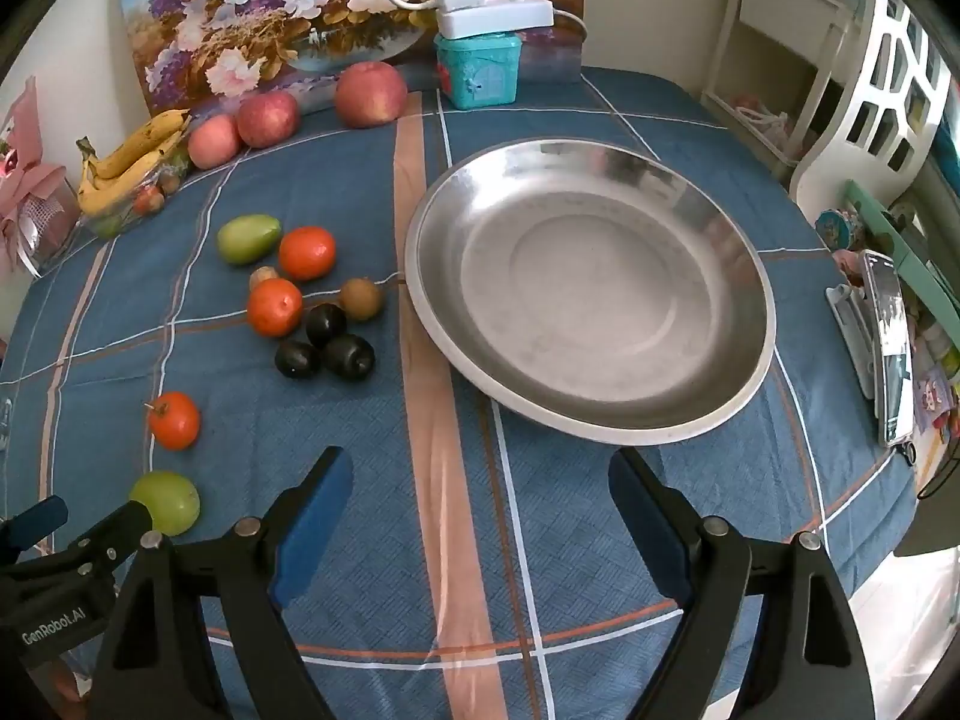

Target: Organize fruits

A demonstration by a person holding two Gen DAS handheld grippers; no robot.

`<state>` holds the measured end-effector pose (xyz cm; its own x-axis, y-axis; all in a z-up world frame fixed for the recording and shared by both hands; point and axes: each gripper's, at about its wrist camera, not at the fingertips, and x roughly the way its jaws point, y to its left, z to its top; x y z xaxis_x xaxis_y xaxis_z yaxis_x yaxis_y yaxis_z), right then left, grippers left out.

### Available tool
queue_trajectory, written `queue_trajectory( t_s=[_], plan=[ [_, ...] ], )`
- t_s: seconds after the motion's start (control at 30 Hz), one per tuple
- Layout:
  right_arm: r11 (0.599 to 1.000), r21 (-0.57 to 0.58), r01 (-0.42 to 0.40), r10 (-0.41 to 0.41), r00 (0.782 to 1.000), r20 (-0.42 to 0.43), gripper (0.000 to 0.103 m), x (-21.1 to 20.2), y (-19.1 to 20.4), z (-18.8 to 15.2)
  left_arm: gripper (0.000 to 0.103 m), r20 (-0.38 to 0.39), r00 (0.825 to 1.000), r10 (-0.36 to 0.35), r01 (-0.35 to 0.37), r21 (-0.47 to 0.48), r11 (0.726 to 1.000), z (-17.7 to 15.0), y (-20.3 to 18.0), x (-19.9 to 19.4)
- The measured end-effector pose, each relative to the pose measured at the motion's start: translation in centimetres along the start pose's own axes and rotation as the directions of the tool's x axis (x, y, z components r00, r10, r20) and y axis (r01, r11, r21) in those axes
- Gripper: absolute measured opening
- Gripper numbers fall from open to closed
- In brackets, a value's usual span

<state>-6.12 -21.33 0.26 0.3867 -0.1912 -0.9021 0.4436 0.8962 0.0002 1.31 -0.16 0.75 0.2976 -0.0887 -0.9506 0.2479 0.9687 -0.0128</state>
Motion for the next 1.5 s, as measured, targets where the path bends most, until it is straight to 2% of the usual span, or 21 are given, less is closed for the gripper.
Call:
queue_trajectory(
  t_s=[1.27,1.5],
  plan=[
    [1.000,0.001,-0.003,0.003,1.000,-0.003,0.088,0.00,-0.07,-0.04,0.103,-0.008,1.000,-0.006,0.006,0.000,1.000,0.14,-0.31,0.17],
    [1.000,0.001,-0.003,0.003,1.000,-0.003,0.088,0.02,-0.06,-0.04,0.103,0.010,0.999,-0.034,0.034,0.007,0.999,0.20,-0.27,-0.03]
  ],
)
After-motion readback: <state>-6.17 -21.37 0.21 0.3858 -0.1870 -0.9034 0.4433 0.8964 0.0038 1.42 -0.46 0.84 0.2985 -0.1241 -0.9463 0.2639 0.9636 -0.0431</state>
